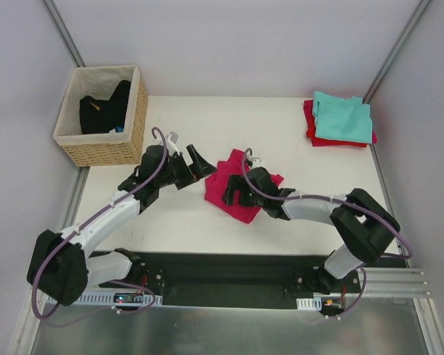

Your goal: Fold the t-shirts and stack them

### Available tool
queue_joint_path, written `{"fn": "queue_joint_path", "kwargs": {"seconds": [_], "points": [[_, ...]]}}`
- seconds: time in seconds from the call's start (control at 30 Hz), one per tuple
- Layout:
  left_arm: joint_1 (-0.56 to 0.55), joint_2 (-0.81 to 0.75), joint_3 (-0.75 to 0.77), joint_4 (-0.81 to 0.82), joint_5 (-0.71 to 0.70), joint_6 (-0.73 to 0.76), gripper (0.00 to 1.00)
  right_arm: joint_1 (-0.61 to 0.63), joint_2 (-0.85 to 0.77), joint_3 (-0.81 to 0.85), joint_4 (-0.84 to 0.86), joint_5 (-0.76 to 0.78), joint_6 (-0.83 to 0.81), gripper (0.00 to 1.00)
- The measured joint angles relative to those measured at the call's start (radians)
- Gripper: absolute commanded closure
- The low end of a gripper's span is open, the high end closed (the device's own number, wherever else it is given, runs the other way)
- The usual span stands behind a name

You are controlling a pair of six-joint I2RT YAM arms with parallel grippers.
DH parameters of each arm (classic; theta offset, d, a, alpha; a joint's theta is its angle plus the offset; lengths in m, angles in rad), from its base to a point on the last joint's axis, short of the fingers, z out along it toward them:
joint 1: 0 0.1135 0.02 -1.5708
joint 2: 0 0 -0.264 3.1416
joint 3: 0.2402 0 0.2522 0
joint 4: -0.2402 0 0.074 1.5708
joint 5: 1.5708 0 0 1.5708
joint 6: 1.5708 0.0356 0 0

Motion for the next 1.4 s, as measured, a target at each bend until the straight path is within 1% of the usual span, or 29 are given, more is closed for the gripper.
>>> {"fn": "queue_joint_path", "kwargs": {"seconds": [0.13,0.3,0.4,0.5,0.57,0.63,0.67,0.73,0.87,1.0,1.1,1.27,1.4], "points": [[-0.048,-0.127,-0.082,-0.041,-0.029,-0.014,0.01,0.09,-0.034,-0.034,-0.006,0.055,0.033,0.03],[-0.108,-0.209,-0.125,-0.087,-0.06,-0.024,0.01,0.237,-0.116,-0.083,-0.089,0.137,0.077,0.03],[-0.154,-0.233,-0.13,-0.103,-0.084,-0.034,0.01,0.318,-0.199,-0.112,-0.196,0.18,0.112,0.02],[-0.184,-0.232,-0.13,-0.106,-0.093,-0.035,0.01,0.363,-0.302,-0.119,-0.325,0.226,0.126,0.02],[-0.208,-0.213,-0.125,-0.11,-0.093,-0.035,0.01,0.385,-0.399,-0.098,-0.435,0.275,0.124,0.0],[-0.233,-0.171,-0.1,-0.115,-0.093,-0.033,0.01,0.388,-0.475,-0.055,-0.519,0.312,0.112,0.0],[-0.241,-0.151,-0.087,-0.115,-0.093,-0.032,0.01,0.388,-0.513,-0.024,-0.558,0.334,0.101,0.03],[-0.273,-0.103,-0.05,-0.117,-0.103,-0.029,0.01,0.388,-0.574,0.047,-0.623,0.378,0.082,0.03],[-0.338,-0.034,0.003,-0.111,-0.108,-0.023,0.01,0.383,-0.649,0.142,-0.69,0.451,0.045,0.03],[-0.385,0.041,0.026,-0.078,-0.102,-0.024,0.01,0.347,-0.674,0.141,-0.748,0.479,0.033,0.04],[-0.402,0.094,0.024,-0.058,-0.098,-0.034,0.01,0.304,-0.687,0.105,-0.774,0.484,0.031,0.03],[-0.414,0.152,-0.032,0.02,-0.079,-0.056,0.01,0.242,-0.723,0.052,-0.818,0.475,0.024,0.03],[-0.429,0.184,-0.09,0.058,-0.077,-0.073,0.01,0.201,-0.752,0.045,-0.834,0.47,0.017,0.03]]}}
